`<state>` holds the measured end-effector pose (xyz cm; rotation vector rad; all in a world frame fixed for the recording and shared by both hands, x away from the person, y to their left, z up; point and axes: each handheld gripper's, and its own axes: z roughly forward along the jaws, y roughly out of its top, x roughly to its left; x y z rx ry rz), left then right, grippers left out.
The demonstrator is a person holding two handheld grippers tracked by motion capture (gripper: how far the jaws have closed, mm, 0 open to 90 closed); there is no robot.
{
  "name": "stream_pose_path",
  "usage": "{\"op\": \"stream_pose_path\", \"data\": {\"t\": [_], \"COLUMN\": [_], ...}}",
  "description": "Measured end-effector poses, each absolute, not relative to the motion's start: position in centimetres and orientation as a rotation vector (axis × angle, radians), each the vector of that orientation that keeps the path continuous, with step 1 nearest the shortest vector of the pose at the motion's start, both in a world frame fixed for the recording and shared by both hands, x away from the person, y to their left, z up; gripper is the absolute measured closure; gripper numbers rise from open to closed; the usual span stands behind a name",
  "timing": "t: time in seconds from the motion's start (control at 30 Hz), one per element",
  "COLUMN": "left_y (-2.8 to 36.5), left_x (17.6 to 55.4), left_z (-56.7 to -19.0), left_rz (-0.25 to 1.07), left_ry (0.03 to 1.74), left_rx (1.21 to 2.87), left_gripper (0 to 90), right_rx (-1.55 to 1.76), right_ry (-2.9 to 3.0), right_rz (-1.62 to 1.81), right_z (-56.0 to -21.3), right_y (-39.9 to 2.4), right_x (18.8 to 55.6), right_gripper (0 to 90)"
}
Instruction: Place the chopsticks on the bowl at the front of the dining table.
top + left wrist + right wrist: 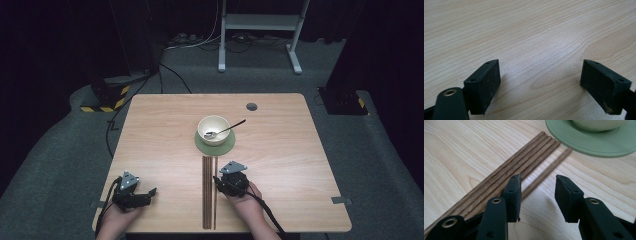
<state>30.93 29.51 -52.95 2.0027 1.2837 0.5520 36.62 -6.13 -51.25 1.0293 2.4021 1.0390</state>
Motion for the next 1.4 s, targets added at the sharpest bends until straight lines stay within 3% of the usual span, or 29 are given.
{"op": "stream_pose_path", "data": {"t": [0.17, 0.7, 1.4], "left_y": [29.5, 29.5, 29.5], "left_x": [30.9, 30.9, 30.9], "left_z": [-53.0, -52.9, -52.9], "left_rz": [0.552, 0.552, 0.553], "left_ry": [1.284, 1.282, 1.283], "left_rx": [2.002, 2.003, 2.003], "left_gripper": [16.4, 16.6, 16.6], "right_rx": [1.002, 1.05, 1.13], "right_ry": [2.406, 2.433, 2.408], "right_rz": [1.075, 1.019, 0.962], "right_z": [-51.1, -51.8, -51.5], "right_y": [-5.9, -5.7, -11.0], "right_x": [36.1, 36.2, 36.3], "right_gripper": [63.2, 69.4, 80.1]}}
